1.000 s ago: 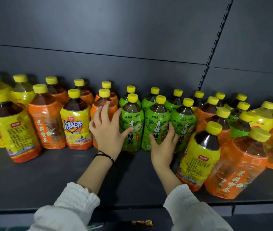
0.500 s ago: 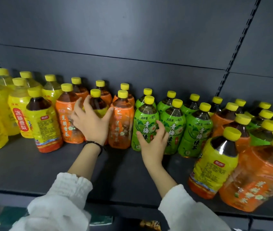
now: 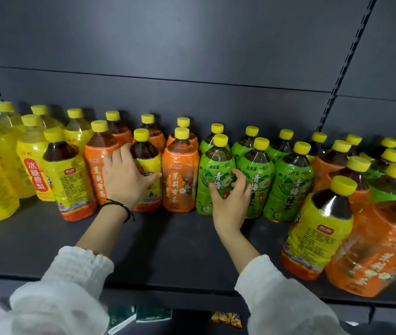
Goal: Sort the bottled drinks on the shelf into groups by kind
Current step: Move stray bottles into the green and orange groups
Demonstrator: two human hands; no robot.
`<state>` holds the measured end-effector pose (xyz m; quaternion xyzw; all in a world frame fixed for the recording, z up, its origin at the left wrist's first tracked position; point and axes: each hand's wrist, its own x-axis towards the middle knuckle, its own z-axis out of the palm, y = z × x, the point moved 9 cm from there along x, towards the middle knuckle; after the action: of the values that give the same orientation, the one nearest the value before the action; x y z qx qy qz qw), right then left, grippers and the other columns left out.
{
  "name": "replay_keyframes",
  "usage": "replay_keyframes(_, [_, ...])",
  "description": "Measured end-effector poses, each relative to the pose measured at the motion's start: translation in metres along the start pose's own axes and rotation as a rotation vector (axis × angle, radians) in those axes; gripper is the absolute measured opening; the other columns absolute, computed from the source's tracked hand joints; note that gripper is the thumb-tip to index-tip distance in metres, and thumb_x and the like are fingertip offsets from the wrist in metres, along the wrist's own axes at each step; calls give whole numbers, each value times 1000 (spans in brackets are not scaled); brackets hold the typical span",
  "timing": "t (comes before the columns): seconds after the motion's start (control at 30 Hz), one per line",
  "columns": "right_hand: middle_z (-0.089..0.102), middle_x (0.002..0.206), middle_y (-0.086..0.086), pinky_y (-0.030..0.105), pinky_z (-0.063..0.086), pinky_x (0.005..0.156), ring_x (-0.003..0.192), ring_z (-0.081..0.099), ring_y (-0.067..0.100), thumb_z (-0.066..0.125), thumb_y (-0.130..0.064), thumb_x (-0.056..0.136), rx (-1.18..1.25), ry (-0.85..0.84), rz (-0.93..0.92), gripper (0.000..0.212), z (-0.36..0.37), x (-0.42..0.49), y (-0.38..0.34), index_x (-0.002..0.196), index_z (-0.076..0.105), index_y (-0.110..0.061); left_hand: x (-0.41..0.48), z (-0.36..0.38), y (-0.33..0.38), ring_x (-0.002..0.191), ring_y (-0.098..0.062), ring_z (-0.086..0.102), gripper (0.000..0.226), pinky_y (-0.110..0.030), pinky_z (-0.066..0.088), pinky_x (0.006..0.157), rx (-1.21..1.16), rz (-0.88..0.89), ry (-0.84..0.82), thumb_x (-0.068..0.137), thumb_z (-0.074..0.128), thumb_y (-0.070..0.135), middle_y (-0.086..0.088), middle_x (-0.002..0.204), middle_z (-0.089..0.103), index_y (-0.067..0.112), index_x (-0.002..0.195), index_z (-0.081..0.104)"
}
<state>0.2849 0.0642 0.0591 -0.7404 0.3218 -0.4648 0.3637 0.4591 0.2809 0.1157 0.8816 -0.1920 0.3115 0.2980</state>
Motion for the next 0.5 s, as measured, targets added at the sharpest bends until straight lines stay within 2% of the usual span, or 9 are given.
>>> replay_keyframes(0.13, [45, 124, 3, 33, 46, 80, 108, 49, 19, 78, -33, 77, 29, -42, 0, 68, 2, -2, 0, 134, 41, -29, -8, -10, 4, 116, -35, 45, 90, -44, 40, 96, -126, -53, 17, 57, 88, 35, -19, 124, 50, 2, 128, 43])
replay_keyframes(0.23, [39, 129, 0, 36, 47, 89, 112, 44, 14, 77, -33, 77, 87, -147, -5, 74, 4, -3, 3, 139, 35, -32, -18, -16, 6, 118, -31, 44, 89, -36, 39, 101, -312, -44, 3, 57, 90, 22, -18, 125, 45, 1, 128, 40])
replay_keyframes(0.37, [31, 136, -2, 42, 38, 106, 128, 37, 17, 75, -39, 78, 121, -210, -17, 76, 3, -14, 0, 143, 34, -31, -32, -29, 6, 119, -26, 43, 89, -25, 34, 98, -381, -10, -22, 57, 90, 22, -13, 126, 41, 5, 128, 39])
replay_keyframes(0.5, [28, 138, -8, 28, 32, 106, 133, 28, 9, 73, -44, 79, 234, -387, -108, 70, 15, -42, -34, 139, 38, -39, -49, -44, 8, 120, -18, 42, 92, -22, 35, 99, -433, 13, -91, 55, 91, 31, -7, 126, 42, 11, 129, 40])
